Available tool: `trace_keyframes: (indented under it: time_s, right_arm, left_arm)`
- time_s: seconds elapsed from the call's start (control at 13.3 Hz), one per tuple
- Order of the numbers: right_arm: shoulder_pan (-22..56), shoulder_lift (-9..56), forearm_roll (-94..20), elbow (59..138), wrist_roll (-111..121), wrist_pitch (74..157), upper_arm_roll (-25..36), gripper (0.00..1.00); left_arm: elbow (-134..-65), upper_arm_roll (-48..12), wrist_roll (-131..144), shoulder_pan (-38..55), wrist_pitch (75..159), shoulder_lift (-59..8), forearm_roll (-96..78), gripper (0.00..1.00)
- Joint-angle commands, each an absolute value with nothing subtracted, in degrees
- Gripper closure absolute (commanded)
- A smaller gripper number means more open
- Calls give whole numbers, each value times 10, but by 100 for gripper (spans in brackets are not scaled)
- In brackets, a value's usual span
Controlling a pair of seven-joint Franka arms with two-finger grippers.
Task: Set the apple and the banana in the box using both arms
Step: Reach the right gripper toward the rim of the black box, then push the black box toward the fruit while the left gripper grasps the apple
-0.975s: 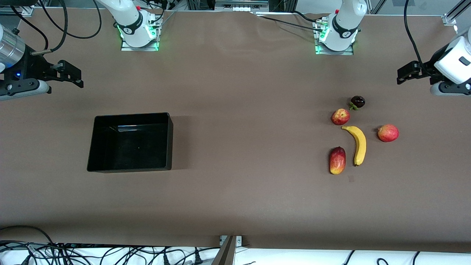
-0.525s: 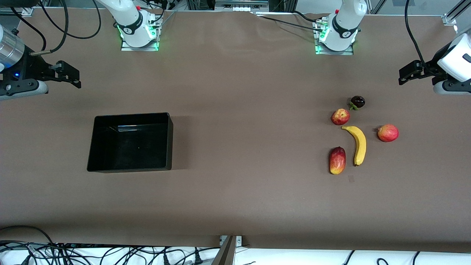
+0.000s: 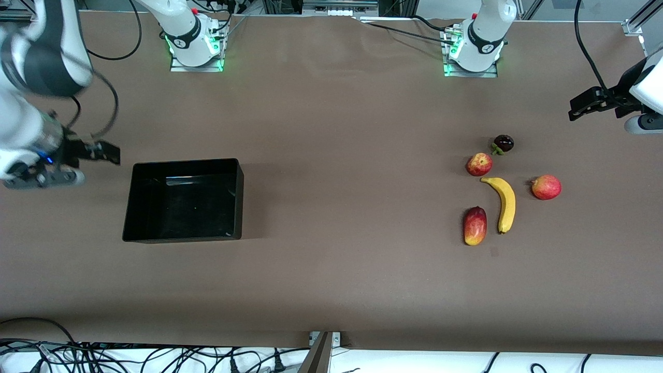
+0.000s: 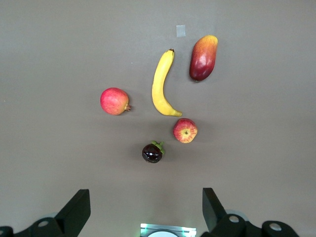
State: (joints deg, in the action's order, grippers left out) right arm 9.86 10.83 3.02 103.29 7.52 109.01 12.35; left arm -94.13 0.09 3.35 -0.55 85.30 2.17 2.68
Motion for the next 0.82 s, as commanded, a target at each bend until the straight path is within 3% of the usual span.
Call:
trace_keyframes:
  time_s: [0.0,0.38,0.53,0.67,0.75]
  right_arm:
    - [93,144,26,1082,83,1170,134,0]
    - [71,207,13,1157,90,1325,134,0]
    - [66,235,-18,1158,107,1343,134,3]
    - [66,248,-40,1158,127,1342,134,25]
    - [65,251,-40,1158,127,1341,134,47]
  left_arm:
    - [-936,-2,47,1,846,25,31,0]
    - [-944,-3,40,0,843,25,31,0]
    - [-954,-8,40,3,832,14,31,0]
    - [-975,-13,41,13,835,-7,30,0]
    - [-983,-13,42,14,846,-16,30,0]
